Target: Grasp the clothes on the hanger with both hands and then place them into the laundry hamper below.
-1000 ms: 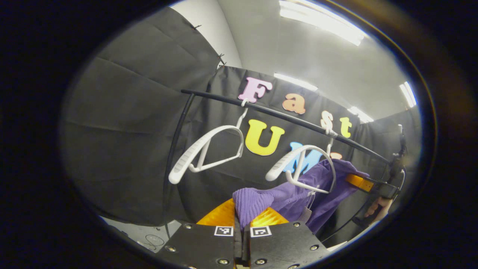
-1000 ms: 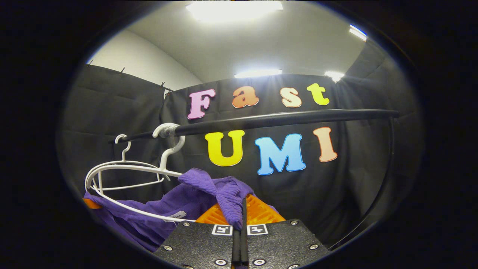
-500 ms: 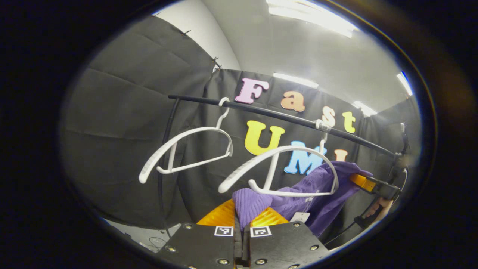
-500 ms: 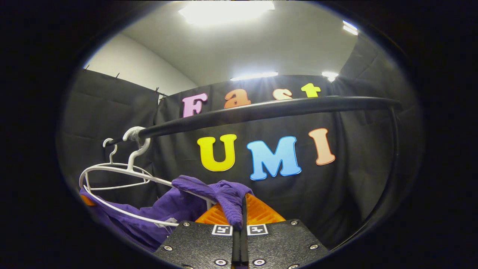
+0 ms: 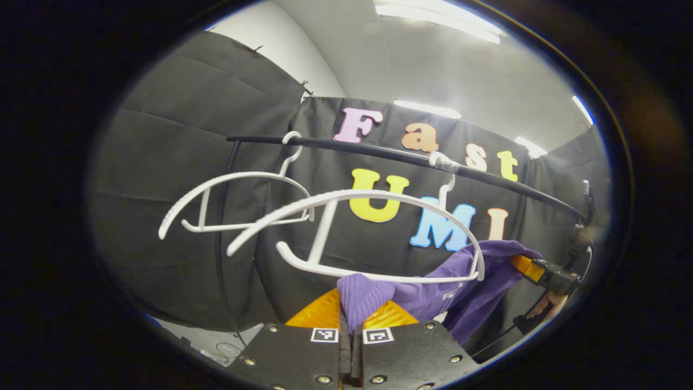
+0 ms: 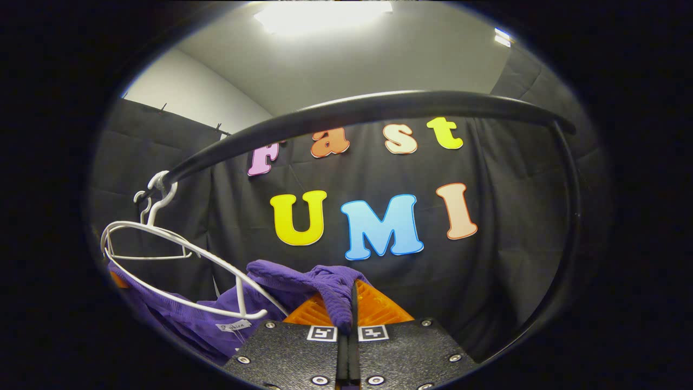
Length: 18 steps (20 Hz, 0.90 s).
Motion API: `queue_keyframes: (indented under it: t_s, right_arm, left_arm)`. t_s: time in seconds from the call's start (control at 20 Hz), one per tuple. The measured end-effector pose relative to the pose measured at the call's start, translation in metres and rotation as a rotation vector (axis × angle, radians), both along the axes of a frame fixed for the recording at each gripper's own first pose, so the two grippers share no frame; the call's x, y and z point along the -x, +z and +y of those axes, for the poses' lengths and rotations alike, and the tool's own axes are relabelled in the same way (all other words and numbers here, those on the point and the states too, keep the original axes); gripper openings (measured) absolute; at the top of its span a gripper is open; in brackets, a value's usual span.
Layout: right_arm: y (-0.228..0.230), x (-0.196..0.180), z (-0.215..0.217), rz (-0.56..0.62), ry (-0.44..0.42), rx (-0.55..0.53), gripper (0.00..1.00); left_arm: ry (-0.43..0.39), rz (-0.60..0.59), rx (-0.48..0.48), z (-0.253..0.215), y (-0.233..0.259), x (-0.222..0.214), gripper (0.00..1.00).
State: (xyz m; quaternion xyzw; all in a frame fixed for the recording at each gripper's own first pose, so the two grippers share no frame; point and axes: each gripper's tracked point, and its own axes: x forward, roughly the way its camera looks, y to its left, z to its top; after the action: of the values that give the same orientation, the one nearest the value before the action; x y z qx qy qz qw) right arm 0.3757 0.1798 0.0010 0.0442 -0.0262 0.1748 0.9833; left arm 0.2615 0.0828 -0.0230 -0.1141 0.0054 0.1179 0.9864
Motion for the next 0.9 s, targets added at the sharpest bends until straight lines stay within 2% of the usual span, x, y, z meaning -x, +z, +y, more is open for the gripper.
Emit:
queue_keyframes:
  t_s: [0.25,0.5,0.65,0.9]
  right_arm:
    - [-0.034,-0.005,-0.013,0.047,0.024,0.006,0.00]
    - [-0.053,-0.012,-0.034,0.089,-0.008,0.011,0.00]
    - [-0.061,0.007,-0.053,0.092,-0.022,0.049,0.00]
    - [-0.070,0.045,-0.067,0.144,-0.067,0.052,0.00]
  left_arm:
    - [-0.011,0.039,-0.028,-0.029,-0.013,-0.017,0.01]
    - [-0.068,0.080,-0.020,-0.056,-0.030,-0.034,0.01]
    - [-0.095,0.092,-0.013,-0.059,-0.039,-0.025,0.01]
    - [-0.150,0.120,-0.012,-0.054,-0.055,0.002,0.01]
